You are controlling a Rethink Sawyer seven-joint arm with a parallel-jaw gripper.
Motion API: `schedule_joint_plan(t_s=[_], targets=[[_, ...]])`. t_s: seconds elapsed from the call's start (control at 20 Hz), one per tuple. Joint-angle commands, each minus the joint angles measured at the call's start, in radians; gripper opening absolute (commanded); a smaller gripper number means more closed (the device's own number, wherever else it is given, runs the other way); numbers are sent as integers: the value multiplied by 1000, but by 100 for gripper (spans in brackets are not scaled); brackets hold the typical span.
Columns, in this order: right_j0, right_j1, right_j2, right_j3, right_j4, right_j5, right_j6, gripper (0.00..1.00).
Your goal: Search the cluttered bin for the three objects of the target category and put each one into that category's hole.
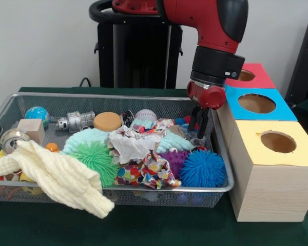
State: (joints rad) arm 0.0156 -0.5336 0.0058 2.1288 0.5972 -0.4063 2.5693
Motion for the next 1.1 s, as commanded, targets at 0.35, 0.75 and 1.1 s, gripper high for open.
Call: schedule_joint_plan(t_s=[0.35, 0.75, 1.1], targets=[[-56, 109, 95, -106, -9, -116, 302, 100], [-75, 105, 95, -116, -11, -112, 269, 100], [-83, 100, 77, -117, -29, -115, 239, 0]])
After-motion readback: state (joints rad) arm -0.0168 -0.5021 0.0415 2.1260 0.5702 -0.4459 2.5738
